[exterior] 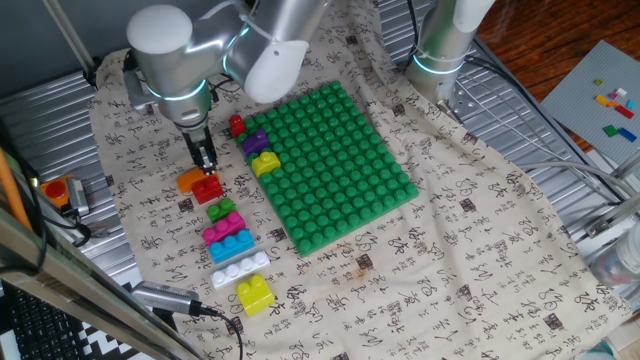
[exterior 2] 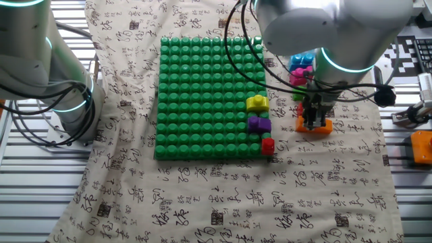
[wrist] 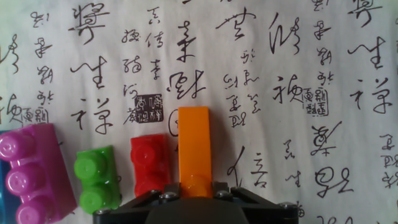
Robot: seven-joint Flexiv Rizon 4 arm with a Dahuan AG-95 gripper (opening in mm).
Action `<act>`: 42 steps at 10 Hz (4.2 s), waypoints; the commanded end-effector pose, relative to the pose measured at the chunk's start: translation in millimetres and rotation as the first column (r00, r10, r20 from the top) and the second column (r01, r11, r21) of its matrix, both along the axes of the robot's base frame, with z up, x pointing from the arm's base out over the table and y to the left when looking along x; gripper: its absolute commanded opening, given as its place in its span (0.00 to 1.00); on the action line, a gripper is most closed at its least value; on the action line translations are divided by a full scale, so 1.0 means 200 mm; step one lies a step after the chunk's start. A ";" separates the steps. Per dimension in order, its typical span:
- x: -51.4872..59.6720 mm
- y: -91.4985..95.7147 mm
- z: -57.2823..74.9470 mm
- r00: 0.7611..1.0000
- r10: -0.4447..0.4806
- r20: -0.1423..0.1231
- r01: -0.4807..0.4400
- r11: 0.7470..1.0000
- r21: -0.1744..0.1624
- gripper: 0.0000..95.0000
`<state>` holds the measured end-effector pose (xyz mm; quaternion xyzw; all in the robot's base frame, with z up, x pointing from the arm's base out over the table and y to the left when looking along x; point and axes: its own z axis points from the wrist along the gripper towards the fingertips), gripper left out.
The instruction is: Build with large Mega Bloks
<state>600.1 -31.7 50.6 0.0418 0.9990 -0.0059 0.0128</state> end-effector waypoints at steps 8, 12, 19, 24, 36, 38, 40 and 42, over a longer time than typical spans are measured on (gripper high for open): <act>-0.14 0.08 0.37 0.997 0.076 -0.016 -0.076 0.997 -0.034 0.00; -0.34 0.26 0.52 0.998 0.053 -0.020 -0.053 0.999 -0.002 0.00; -0.34 0.25 0.52 0.994 0.078 -0.070 -0.079 0.997 -0.006 0.00; -0.34 0.25 0.52 0.995 0.073 -0.066 -0.073 0.997 0.001 0.00; -0.50 0.40 0.55 0.992 0.098 -0.081 -0.097 0.995 0.026 0.00; -0.59 0.47 0.52 0.993 0.086 -0.075 -0.085 0.996 0.023 0.00; -0.68 0.52 0.46 0.995 0.081 -0.063 -0.080 0.997 0.018 0.00; -0.73 0.54 0.41 0.996 0.076 -0.054 -0.076 0.997 0.016 0.00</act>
